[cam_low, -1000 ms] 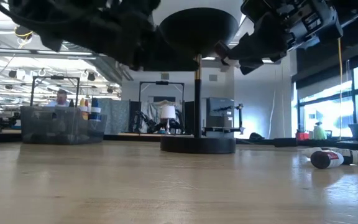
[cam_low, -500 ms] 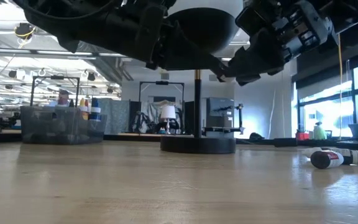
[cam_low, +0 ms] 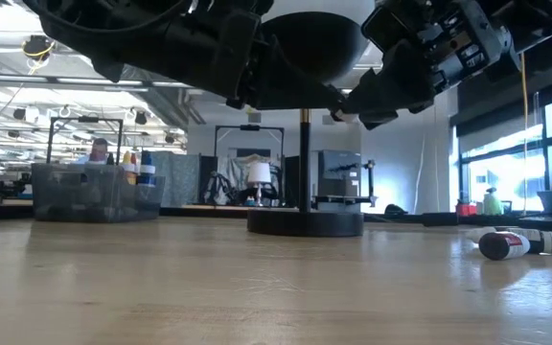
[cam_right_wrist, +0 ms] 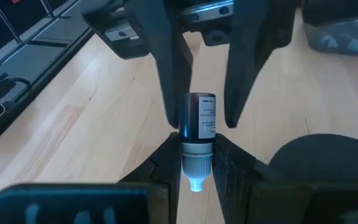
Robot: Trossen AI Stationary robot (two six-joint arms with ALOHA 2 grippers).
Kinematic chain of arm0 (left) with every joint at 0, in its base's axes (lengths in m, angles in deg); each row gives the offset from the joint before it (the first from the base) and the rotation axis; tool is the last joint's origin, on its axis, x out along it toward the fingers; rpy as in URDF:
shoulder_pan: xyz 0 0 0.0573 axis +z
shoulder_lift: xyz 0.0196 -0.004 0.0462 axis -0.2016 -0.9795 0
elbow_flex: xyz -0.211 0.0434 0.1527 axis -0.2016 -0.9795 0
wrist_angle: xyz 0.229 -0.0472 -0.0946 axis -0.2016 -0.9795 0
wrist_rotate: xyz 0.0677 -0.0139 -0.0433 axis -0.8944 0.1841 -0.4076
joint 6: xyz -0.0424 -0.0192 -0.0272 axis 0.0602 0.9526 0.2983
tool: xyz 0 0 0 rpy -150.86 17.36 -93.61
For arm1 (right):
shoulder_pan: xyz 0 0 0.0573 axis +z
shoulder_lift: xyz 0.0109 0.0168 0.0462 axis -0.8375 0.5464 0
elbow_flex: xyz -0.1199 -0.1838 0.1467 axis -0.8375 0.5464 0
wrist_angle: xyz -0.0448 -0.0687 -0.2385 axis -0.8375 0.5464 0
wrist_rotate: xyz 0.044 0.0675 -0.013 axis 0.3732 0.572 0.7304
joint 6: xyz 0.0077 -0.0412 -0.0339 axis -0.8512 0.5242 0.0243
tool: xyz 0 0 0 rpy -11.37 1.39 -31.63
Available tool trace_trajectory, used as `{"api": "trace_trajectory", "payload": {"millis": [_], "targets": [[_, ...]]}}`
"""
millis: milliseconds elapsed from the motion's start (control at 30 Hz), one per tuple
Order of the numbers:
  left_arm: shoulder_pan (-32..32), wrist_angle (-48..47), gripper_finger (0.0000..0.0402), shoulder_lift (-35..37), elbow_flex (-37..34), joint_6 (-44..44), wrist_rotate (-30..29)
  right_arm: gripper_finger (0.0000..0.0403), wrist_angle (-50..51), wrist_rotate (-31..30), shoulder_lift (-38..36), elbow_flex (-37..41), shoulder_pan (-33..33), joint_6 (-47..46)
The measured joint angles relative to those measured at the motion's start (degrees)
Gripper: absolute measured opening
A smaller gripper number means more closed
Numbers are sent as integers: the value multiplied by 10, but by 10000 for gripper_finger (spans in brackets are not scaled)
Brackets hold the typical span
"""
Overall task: Pick & Place food coloring
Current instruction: Put the top small red food coloring bottle into the black container
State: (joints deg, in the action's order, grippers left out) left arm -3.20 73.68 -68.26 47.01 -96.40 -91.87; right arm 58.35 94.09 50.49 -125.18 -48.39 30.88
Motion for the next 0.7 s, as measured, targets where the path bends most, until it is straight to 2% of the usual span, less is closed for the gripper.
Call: {"api": "trace_trajectory", "payload": {"millis": [333, 700], "targets": [[0, 2, 75, 0, 0, -8, 0, 80, -1, 0, 0, 0, 0, 12], [-1, 2, 80, 0, 0, -11, 0, 81, 7, 0, 0, -1, 0, 13]]}}
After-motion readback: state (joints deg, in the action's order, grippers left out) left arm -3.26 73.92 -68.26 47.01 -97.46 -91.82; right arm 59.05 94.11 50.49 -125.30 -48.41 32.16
